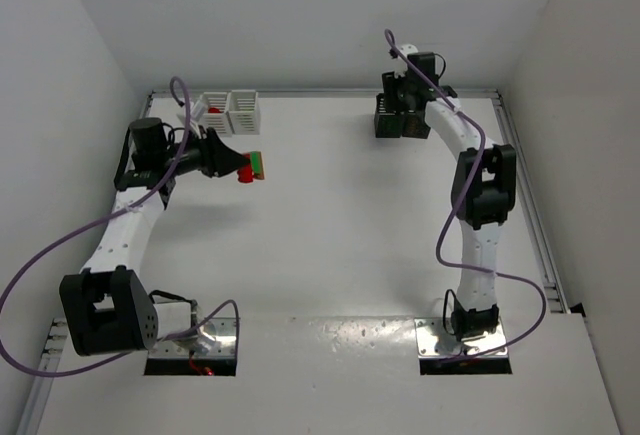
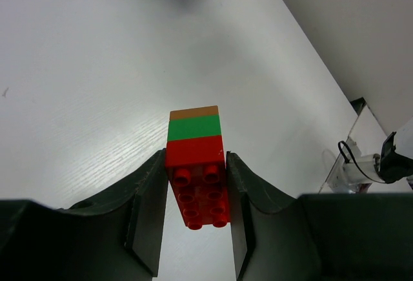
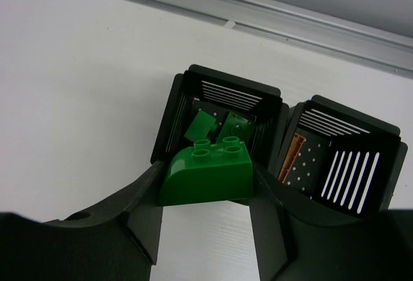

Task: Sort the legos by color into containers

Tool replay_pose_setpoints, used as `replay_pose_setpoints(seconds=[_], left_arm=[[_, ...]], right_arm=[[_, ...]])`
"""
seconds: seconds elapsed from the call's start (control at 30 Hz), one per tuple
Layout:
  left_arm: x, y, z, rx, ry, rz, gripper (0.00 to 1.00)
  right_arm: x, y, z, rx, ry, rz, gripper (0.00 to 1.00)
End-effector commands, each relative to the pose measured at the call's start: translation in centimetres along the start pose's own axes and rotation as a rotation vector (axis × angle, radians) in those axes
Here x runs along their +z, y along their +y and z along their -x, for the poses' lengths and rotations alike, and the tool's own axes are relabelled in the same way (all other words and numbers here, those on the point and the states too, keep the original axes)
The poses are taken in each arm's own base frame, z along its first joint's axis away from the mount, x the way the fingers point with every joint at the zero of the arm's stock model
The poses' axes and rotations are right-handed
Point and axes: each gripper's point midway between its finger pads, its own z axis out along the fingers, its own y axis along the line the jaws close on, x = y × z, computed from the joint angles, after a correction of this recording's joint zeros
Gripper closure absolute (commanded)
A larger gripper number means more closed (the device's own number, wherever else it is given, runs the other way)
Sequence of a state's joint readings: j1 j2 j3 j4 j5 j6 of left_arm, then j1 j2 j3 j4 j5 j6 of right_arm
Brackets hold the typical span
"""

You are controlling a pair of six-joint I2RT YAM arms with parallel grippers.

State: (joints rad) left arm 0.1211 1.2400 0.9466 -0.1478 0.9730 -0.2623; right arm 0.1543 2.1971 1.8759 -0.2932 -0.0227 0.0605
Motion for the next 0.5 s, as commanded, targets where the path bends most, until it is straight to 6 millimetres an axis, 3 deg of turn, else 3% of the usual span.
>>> replay_pose_setpoints(seconds=[0.0, 0.2, 0.33, 0.47], left_arm=[[0.5, -0.7, 1.2, 0.037, -0.03, -0.022, 0.82], [0.6, -0.3, 1.0, 0.03, -0.026, -0.013, 0.82], [0.6, -0.3, 1.0, 0.03, -0.026, -0.013, 0.82], [0.9, -0.2, 1.0, 0.032, -0.024, -0.011, 0.8]], right_arm=[[-0.3, -0.5, 3.0, 0.007, -0.075, -0.015, 0.98], [0.2, -1.1, 3.1, 0.021, -0.078, -0.022, 0.67], [0.5, -1.3, 2.9, 0.022, -0.077, -0.031, 0.38], [-0.3, -1.4, 4.5, 0.02, -0.117, -0.034, 0.26]])
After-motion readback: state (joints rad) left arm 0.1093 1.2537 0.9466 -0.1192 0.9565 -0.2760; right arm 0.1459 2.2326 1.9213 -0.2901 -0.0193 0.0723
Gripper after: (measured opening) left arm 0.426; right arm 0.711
